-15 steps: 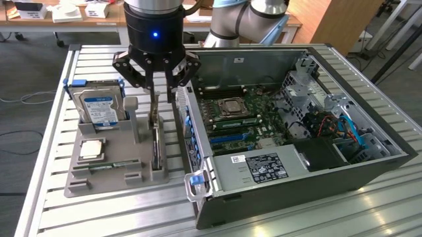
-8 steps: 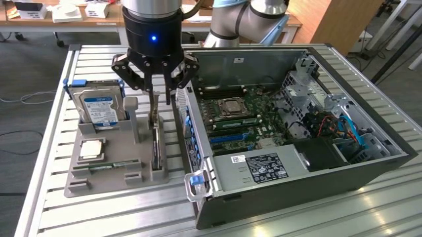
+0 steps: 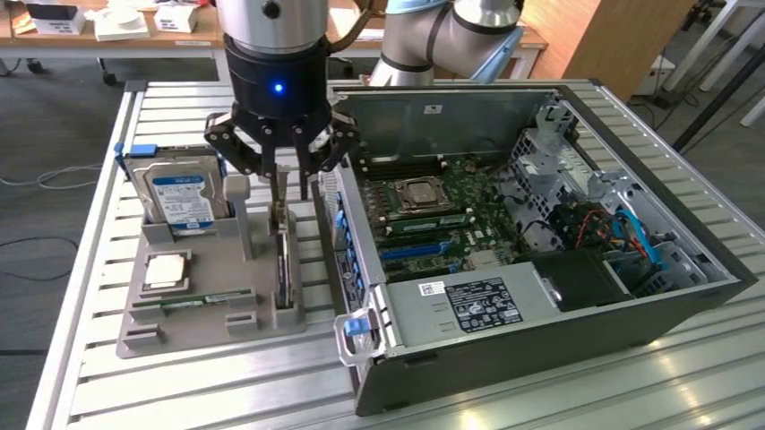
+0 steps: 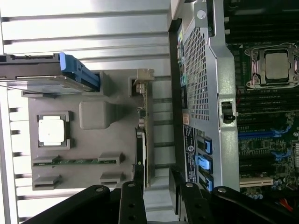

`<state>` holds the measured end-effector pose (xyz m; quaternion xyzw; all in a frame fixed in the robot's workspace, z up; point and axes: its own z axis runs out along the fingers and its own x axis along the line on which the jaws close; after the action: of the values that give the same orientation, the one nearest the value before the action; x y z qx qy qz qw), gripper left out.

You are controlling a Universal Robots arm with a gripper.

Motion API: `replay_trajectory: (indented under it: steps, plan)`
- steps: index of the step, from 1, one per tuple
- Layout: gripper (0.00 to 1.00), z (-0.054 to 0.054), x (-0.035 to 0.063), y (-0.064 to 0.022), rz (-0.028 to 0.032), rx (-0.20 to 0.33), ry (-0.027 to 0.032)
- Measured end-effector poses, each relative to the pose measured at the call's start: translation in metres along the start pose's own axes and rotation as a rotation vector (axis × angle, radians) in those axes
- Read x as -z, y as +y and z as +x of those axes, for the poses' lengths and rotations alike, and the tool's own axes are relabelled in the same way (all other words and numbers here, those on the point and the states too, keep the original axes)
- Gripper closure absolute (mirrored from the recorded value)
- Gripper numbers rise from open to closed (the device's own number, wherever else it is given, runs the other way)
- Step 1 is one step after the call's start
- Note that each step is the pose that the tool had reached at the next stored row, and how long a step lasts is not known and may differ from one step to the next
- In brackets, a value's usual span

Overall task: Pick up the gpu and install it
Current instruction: 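Pick up the gpu and move the gpu toward the slot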

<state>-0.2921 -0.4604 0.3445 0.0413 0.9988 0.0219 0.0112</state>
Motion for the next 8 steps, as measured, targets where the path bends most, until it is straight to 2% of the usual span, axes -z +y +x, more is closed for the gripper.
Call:
replay_trajectory:
  steps: [8]
  plan:
    - [0.64,0.002,-0.0146,-0.0008,-0.0001,0.000,0.0000]
